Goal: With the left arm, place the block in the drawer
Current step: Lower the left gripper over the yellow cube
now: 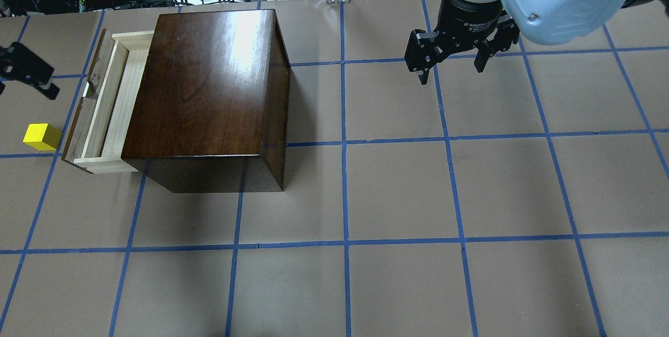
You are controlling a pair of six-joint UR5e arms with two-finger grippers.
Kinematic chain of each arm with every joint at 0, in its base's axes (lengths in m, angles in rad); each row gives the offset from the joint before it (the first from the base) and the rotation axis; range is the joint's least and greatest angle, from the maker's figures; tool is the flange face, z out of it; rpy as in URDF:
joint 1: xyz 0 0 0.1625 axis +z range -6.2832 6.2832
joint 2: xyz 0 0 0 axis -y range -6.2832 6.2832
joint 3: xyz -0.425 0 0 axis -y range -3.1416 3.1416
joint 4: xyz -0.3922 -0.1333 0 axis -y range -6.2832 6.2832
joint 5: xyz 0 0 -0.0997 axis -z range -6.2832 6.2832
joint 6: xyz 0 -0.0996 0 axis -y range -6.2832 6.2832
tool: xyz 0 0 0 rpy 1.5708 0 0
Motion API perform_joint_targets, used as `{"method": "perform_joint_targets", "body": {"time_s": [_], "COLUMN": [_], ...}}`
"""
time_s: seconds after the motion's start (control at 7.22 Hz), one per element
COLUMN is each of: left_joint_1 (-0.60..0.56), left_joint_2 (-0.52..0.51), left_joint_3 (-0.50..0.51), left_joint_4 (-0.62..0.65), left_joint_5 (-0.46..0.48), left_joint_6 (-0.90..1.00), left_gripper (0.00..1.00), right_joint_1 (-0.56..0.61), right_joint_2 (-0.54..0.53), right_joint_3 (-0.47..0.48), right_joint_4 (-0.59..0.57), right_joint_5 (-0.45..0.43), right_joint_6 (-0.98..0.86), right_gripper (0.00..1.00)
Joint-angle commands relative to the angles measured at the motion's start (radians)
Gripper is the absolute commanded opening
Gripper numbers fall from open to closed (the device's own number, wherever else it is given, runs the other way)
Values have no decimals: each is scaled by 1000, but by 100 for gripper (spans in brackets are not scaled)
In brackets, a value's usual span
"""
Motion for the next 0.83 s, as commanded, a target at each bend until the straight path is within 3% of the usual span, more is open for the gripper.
{"method": "perform_joint_targets", "body": {"time_s": [0.0, 0.28, 0.69], "left_joint_1": [150, 186, 187], "left_joint_2": [-54, -144, -279], "left_joint_3": [0, 0, 24], "left_joint_4": [9, 144, 248], "left_joint_5": [-8, 3, 55], "left_joint_6": [300, 627, 1093], "left_gripper": [100, 100, 100], "right_joint_1": [0, 0, 0], "right_joint_2": [0, 0, 0], "right_joint_3": [0, 0, 0], "right_joint_4": [0, 0, 0], "right_joint_5": [0, 0, 0], "right_joint_6": [-1, -1, -1], "right_gripper": [100, 100, 100]}}
